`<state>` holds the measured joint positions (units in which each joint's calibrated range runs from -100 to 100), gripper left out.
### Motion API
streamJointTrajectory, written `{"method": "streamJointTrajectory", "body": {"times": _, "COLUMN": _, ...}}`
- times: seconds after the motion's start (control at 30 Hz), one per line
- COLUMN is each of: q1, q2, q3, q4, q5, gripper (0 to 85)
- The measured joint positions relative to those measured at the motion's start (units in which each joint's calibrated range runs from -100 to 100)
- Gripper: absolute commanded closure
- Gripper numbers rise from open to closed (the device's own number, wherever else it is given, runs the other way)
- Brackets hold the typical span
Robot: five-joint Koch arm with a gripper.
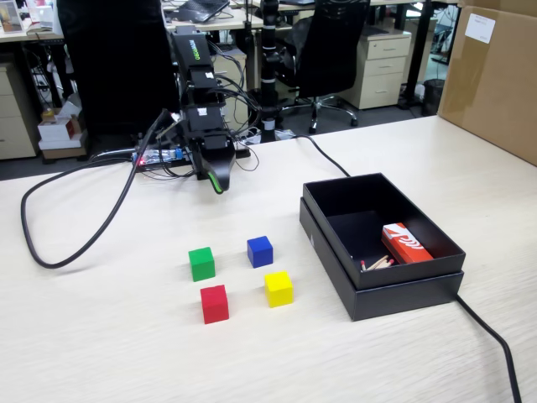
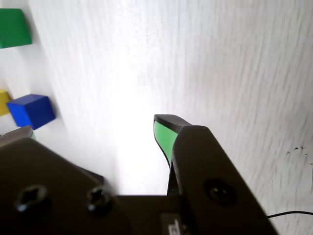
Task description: Put the green cube on top of the red cube
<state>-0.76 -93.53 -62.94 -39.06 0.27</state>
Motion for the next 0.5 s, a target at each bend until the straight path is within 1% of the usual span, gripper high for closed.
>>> {"method": "streamJointTrajectory", "body": {"times": 0.23, "q1": -1.5, "q2": 11.4, "q3": 13.2, "q4": -5.1, "q5": -2.9, "gripper": 38.3}}
{"method": "streamJointTrajectory", "body": {"times": 0.27, "q1": -2.2, "q2": 16.8, "q3": 16.3, "q4": -5.7, "q5": -3.9, "gripper": 38.3}}
{"method": "streamJointTrajectory", "body": {"times": 0.33, "q1": -2.7, "q2": 19.7, "q3": 17.9, "q4": -5.7, "q5": -4.5, "gripper": 38.3}}
{"method": "streamJointTrajectory", "body": {"times": 0.4, "q1": -4.3, "q2": 29.9, "q3": 24.5, "q4": -5.8, "q5": -6.3, "gripper": 38.3}}
{"method": "streamJointTrajectory", "body": {"times": 0.43, "q1": -4.3, "q2": 30.3, "q3": 24.8, "q4": -5.8, "q5": -6.4, "gripper": 38.3}}
{"method": "streamJointTrajectory", "body": {"times": 0.5, "q1": -5.4, "q2": 41.2, "q3": 33.0, "q4": -5.7, "q5": -8.2, "gripper": 38.3}}
